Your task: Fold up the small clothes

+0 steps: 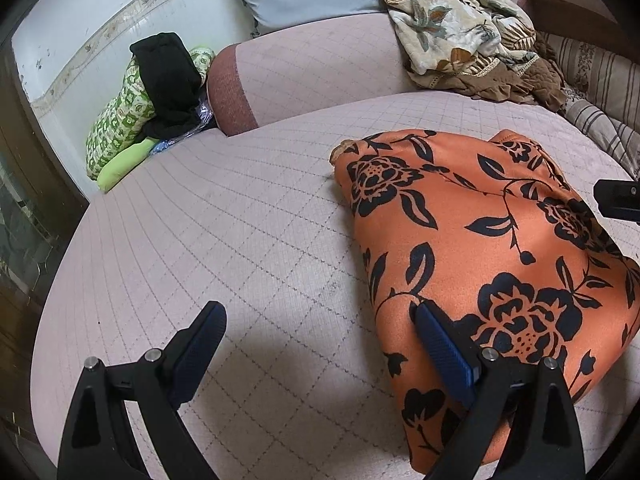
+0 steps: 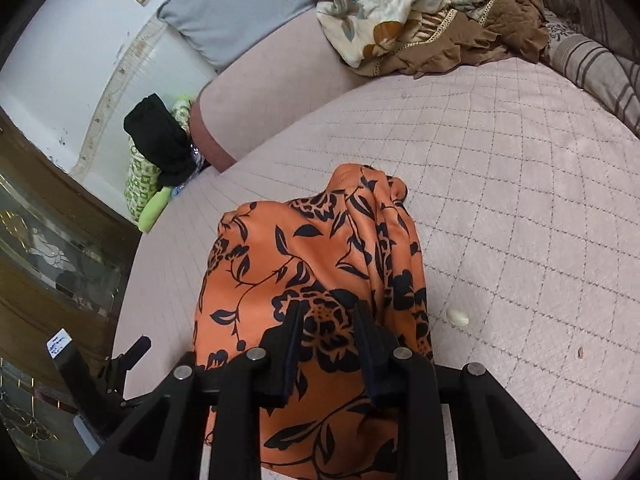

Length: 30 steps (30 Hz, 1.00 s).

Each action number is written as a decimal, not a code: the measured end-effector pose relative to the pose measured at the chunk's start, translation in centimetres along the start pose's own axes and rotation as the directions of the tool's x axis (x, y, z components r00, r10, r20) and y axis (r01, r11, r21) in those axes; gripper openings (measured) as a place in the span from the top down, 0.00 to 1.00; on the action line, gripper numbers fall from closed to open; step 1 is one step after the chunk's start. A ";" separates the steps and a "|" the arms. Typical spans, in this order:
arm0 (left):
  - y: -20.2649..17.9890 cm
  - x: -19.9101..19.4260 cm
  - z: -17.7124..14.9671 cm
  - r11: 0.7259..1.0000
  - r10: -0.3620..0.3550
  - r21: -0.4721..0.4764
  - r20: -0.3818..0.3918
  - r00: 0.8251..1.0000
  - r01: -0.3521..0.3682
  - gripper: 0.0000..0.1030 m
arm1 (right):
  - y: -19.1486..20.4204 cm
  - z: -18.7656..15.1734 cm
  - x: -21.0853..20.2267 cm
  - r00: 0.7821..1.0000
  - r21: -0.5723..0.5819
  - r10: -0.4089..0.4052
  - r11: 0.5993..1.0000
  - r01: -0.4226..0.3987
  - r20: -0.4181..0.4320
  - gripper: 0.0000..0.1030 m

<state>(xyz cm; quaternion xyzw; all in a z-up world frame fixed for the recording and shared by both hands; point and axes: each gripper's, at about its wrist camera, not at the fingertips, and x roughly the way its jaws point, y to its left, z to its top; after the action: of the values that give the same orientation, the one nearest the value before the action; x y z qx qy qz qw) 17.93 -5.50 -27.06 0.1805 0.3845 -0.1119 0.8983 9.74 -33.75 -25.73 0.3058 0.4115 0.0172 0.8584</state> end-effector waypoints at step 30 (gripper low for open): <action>2.1 1.0 1.4 0.992 -0.054 -0.118 -0.040 0.998 0.049 0.07 | -5.0 0.7 -0.1 0.999 0.127 -0.024 0.992 0.021 0.024 0.22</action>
<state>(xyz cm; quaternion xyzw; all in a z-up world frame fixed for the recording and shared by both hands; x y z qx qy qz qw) 20.27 -4.21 -26.39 0.1200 0.4142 -0.1083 0.8957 9.06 -38.19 -28.08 0.3553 0.4043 -0.0227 0.8425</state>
